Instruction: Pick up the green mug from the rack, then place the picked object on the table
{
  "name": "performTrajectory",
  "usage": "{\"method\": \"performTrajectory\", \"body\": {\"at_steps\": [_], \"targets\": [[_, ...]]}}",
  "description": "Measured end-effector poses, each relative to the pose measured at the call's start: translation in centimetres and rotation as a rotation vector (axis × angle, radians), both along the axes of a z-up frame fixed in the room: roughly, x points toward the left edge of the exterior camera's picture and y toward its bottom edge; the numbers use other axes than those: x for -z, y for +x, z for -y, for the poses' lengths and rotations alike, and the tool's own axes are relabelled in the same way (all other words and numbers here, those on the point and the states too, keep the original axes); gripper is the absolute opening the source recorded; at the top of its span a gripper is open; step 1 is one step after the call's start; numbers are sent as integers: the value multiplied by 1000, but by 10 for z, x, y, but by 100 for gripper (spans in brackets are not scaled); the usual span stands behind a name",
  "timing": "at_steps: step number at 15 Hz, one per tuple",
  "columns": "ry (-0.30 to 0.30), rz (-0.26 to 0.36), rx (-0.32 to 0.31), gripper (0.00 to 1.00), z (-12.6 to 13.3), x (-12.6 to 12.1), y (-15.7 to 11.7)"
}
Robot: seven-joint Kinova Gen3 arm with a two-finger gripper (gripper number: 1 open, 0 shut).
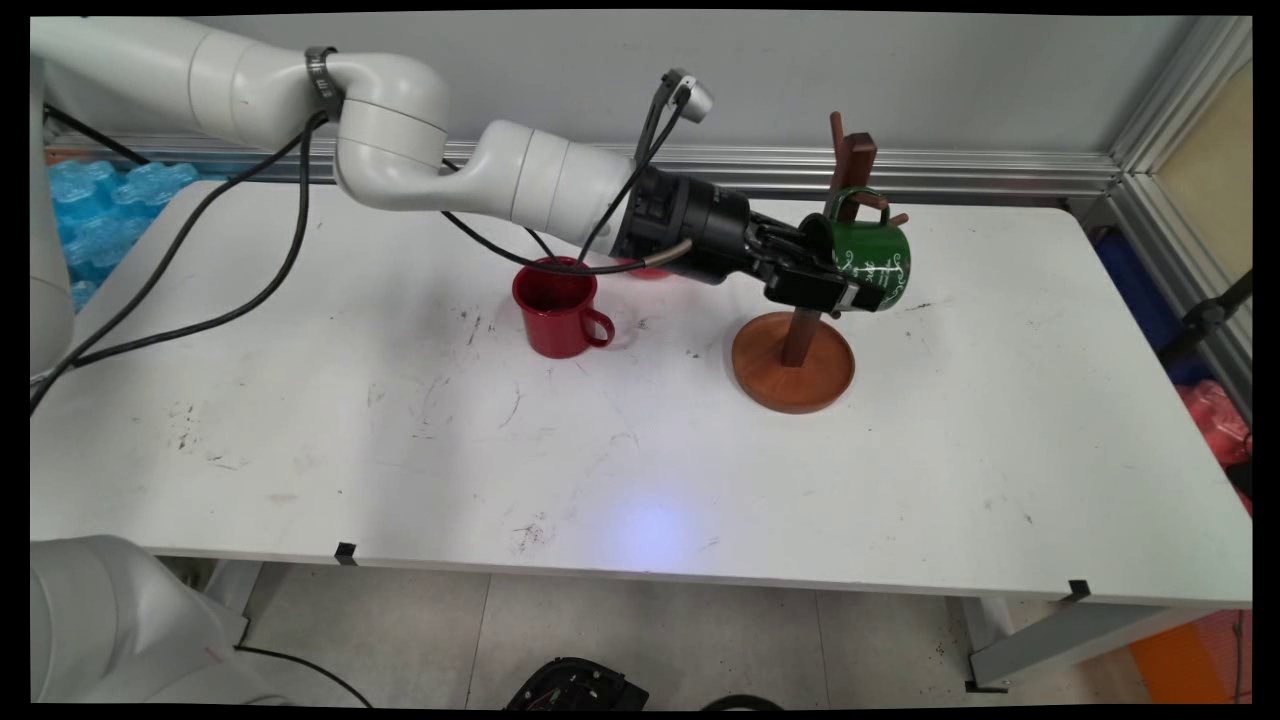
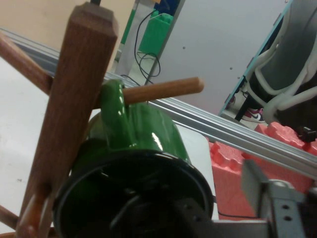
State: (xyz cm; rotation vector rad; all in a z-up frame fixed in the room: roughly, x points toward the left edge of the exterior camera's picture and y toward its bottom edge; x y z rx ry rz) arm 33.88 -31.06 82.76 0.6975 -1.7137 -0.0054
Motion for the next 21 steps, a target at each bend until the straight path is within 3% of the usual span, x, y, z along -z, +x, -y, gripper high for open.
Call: {"method": "performTrajectory", "body": {"at_steps": [21], "targets": [[9,8,6,0,-8,4,4]]}}
